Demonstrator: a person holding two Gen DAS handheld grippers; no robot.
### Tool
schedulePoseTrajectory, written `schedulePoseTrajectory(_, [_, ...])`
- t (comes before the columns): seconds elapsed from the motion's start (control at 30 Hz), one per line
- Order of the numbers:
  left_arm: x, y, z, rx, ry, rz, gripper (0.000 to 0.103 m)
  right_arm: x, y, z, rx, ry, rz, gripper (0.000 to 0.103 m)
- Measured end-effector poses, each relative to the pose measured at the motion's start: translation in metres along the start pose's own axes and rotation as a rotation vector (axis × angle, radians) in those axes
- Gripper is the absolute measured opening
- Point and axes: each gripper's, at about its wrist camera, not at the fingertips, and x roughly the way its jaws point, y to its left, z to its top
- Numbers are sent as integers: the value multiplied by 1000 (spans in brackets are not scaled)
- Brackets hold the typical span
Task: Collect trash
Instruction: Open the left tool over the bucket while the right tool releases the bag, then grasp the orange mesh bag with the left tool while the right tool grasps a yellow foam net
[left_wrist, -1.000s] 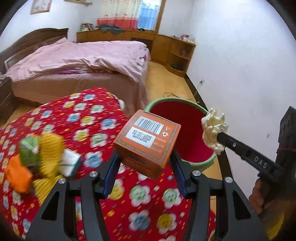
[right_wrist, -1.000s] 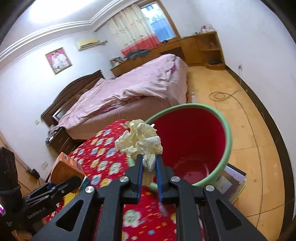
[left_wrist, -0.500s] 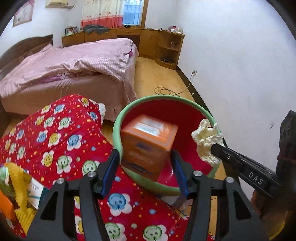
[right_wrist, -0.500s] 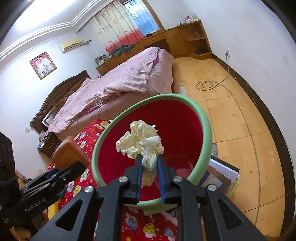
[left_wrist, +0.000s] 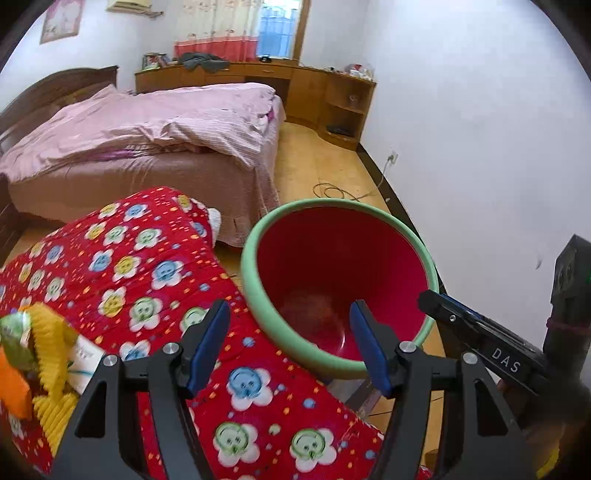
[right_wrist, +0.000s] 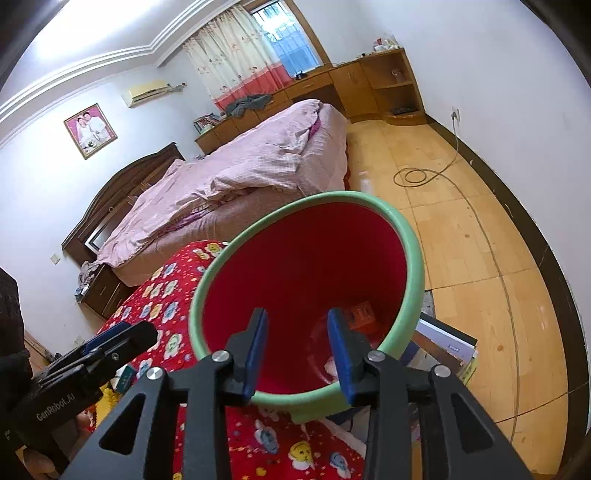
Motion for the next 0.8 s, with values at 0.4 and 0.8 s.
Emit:
schedulePoseTrajectory(0.4, [-63, 51, -18, -118, -68, 95, 67, -26, 40, -14, -47, -4, 62, 41])
schedulePoseTrajectory(0.8, [-111, 131, -50, -270, -98, 246, 67, -24, 98, -42, -116, 67, 116, 47])
